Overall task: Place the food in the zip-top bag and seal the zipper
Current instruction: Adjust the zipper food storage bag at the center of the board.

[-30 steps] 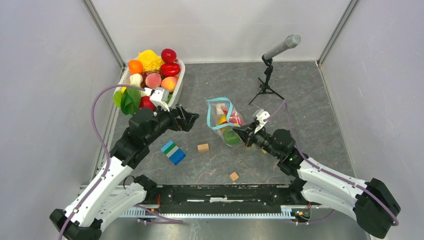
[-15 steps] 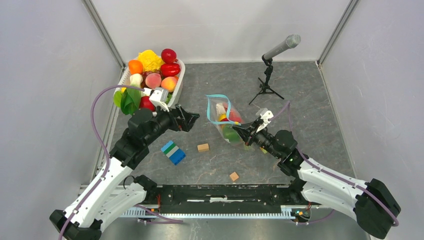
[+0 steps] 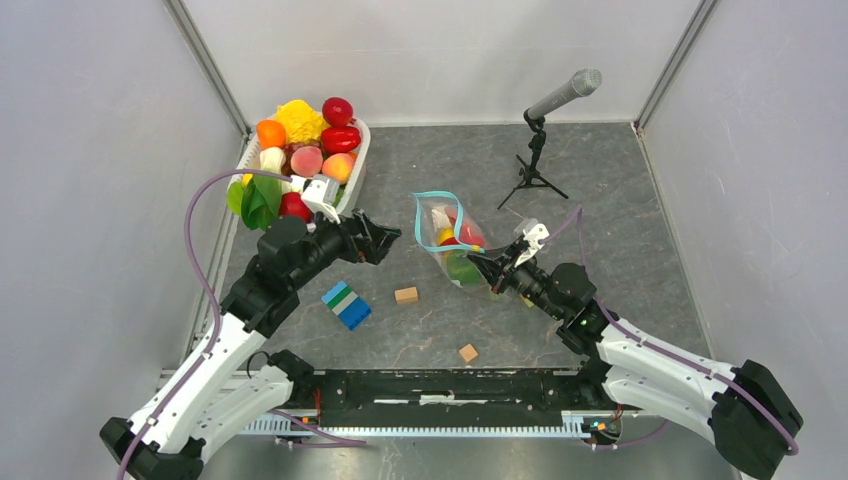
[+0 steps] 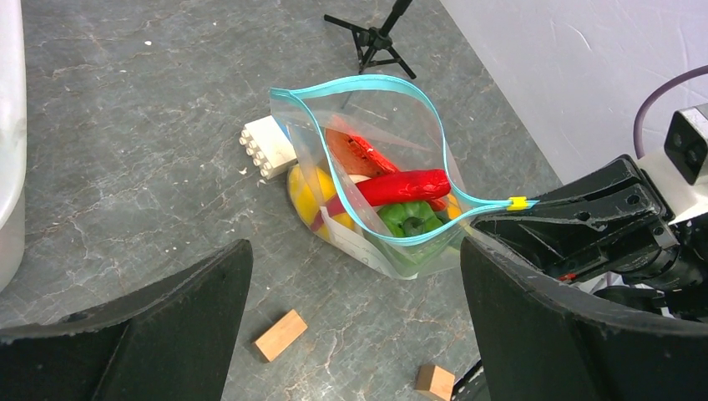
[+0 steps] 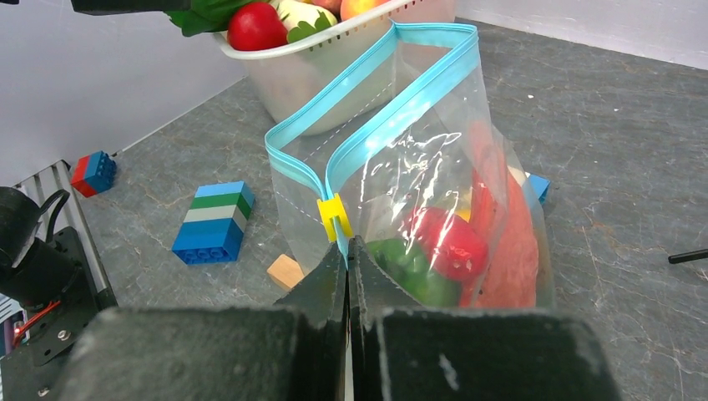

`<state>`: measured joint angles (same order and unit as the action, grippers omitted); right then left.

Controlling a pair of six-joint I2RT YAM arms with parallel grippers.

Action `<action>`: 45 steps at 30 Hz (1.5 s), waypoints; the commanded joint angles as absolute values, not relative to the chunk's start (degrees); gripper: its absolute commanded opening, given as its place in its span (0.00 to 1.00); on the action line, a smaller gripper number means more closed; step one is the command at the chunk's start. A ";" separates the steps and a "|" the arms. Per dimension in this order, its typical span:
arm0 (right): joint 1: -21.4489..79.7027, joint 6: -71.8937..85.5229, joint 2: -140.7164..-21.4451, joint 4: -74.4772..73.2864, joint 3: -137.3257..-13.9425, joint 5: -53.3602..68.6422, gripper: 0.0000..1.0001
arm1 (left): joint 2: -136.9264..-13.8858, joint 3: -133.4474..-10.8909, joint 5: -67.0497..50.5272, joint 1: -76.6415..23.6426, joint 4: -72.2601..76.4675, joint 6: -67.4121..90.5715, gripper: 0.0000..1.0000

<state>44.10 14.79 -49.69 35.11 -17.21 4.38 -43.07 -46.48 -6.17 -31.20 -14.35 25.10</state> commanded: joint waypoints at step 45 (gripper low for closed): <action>43.95 5.20 -42.82 31.53 -16.35 15.24 0.00 | -58.24 -57.48 -49.48 -32.04 -7.03 3.20 0.93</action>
